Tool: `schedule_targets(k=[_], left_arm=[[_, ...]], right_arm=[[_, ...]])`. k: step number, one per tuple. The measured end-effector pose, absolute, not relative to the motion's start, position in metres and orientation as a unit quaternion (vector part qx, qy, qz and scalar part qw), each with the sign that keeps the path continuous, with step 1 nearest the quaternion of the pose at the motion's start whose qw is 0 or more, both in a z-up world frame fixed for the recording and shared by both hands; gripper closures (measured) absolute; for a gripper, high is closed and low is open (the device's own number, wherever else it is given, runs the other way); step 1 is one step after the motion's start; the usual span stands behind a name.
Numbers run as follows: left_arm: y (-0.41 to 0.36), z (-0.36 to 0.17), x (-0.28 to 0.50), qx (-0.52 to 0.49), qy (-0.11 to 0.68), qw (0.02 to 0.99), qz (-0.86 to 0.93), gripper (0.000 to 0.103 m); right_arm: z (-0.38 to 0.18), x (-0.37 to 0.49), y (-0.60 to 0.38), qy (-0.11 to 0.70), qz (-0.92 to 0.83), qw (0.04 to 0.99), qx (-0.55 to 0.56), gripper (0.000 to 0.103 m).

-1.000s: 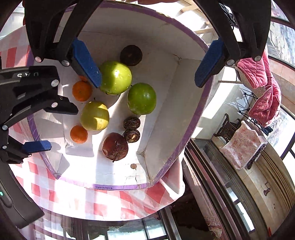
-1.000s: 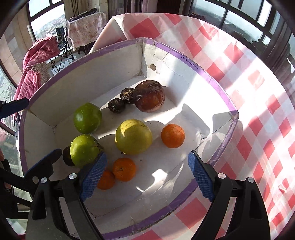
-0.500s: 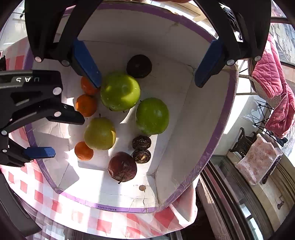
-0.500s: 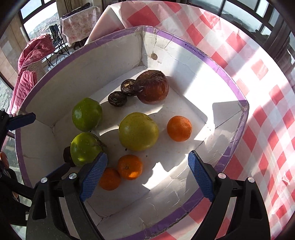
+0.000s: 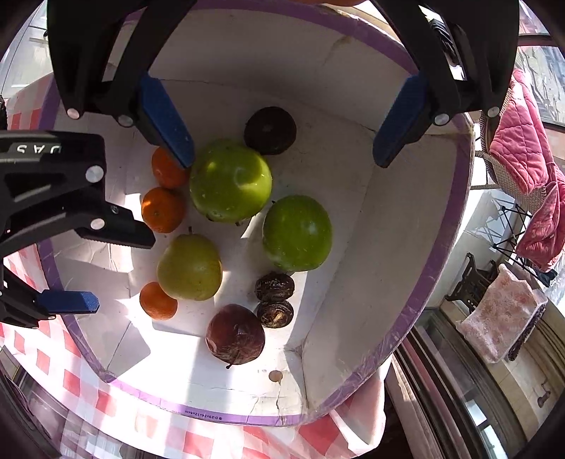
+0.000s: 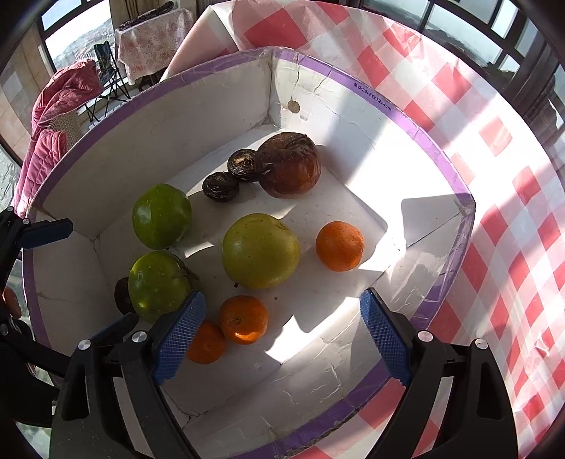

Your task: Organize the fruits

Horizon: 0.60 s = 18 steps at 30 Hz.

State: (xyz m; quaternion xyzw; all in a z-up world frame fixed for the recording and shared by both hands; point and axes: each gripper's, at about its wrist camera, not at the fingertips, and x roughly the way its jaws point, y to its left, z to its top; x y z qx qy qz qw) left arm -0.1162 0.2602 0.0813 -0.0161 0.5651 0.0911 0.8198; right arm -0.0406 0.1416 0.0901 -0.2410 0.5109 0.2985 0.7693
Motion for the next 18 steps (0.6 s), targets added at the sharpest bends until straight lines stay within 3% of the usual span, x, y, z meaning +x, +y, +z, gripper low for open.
schedule_targets(k=[18], left_arm=[[0.2677, 0.0759, -0.1122, -0.032, 0.583, 0.807, 0.088, 0.002]], right_arm=[[0.0877, -0.0418, 0.1436, 0.503, 0.295, 0.771, -0.256, 0.016]])
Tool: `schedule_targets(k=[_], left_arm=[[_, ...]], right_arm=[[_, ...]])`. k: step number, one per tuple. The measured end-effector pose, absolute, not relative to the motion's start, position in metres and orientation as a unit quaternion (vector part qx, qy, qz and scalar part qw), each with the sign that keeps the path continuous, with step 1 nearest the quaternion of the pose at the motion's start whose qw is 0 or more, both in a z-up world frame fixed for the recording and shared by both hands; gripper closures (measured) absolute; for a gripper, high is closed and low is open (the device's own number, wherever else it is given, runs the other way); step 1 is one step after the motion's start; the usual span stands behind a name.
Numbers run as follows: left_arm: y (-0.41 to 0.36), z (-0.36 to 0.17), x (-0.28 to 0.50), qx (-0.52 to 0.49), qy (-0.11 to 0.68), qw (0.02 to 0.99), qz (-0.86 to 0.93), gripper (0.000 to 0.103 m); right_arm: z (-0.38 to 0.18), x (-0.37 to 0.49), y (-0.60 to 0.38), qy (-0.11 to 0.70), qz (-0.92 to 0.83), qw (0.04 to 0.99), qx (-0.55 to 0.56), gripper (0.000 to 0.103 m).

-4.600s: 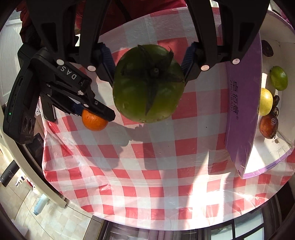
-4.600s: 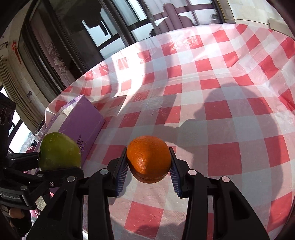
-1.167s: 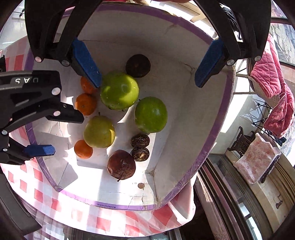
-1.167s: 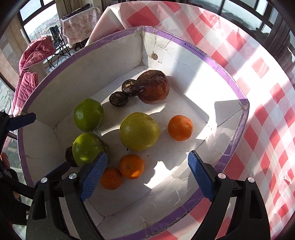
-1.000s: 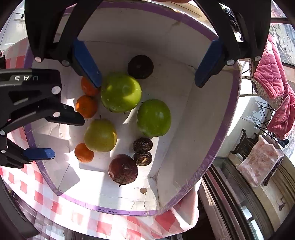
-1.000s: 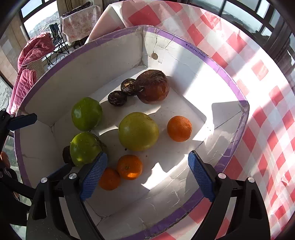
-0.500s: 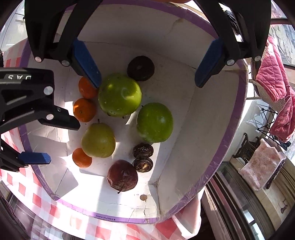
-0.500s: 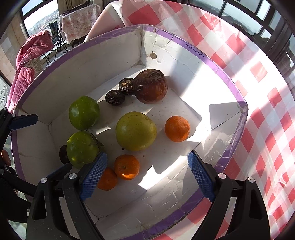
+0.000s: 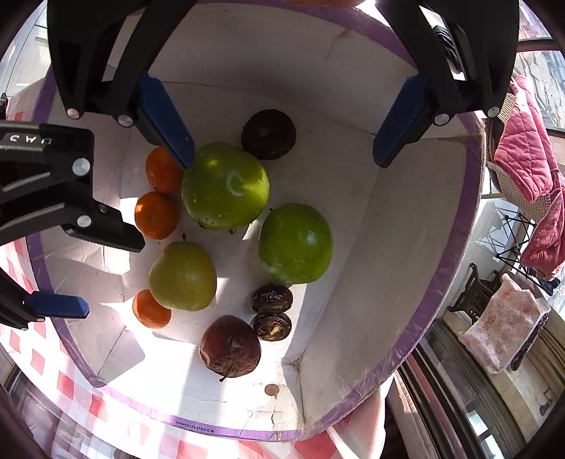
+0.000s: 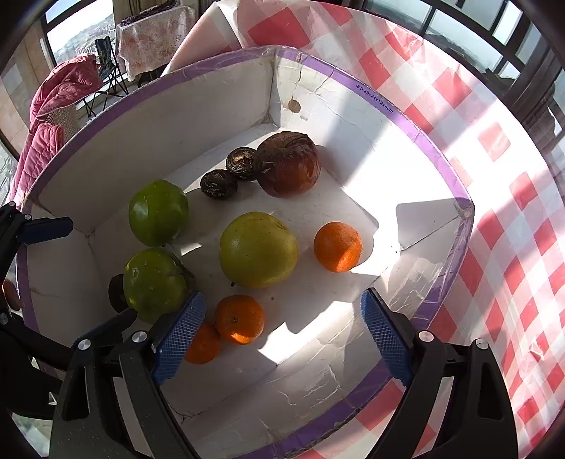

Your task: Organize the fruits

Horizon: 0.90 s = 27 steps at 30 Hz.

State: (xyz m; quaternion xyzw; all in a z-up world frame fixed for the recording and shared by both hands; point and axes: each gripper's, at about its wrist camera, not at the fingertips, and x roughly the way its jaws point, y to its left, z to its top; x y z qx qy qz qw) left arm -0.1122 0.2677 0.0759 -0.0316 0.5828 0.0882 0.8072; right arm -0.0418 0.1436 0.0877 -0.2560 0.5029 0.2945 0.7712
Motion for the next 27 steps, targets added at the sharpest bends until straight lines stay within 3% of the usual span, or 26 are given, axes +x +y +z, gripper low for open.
schedule_targets(k=[27], left_arm=[[0.2731, 0.0740, -0.1095, -0.051, 0.582, 0.804, 0.110, 0.002]], right_arm=[[0.0844, -0.0438, 0.1457, 0.490, 0.276, 0.782, -0.268, 0.016]])
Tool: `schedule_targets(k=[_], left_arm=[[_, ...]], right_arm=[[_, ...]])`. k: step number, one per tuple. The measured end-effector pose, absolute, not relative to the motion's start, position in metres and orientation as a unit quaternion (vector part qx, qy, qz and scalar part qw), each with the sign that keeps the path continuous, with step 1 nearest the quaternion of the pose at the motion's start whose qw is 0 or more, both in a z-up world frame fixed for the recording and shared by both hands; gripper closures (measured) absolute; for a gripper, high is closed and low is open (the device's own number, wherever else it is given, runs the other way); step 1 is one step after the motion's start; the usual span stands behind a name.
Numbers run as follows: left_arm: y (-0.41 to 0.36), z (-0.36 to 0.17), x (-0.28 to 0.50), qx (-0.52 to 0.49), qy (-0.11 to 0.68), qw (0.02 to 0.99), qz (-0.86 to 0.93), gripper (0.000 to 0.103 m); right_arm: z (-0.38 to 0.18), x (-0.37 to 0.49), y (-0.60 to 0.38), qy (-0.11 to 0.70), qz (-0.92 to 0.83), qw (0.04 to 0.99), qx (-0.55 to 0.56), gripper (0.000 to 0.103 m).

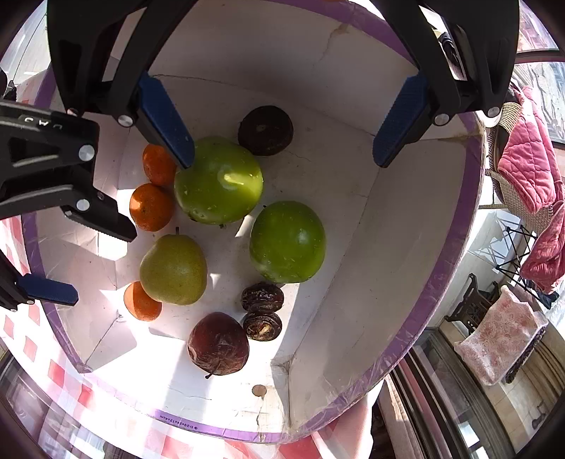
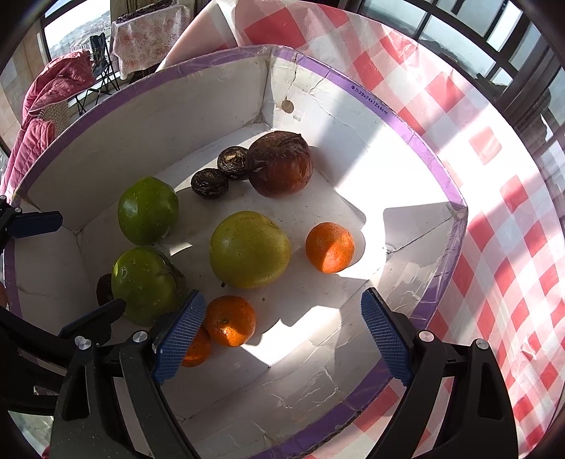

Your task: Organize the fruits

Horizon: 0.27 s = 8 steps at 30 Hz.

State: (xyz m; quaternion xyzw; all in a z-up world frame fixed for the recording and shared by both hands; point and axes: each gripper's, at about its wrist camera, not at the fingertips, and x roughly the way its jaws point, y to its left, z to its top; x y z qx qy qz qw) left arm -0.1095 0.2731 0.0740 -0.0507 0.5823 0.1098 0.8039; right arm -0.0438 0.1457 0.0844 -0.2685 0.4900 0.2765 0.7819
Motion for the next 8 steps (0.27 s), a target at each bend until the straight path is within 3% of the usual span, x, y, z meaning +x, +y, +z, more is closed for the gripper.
schedule_targets(k=[5, 8], left_arm=[[0.275, 0.083, -0.109, -0.015, 0.582, 0.791, 0.187, 0.002], [0.260, 0.125, -0.118, 0.019, 0.527, 0.812, 0.249, 0.002]], right_arm=[[0.098, -0.043, 0.143, 0.480, 0.282, 0.795, -0.242, 0.017], [0.145, -0.057, 0.119, 0.421, 0.314, 0.829, -0.193, 0.017]])
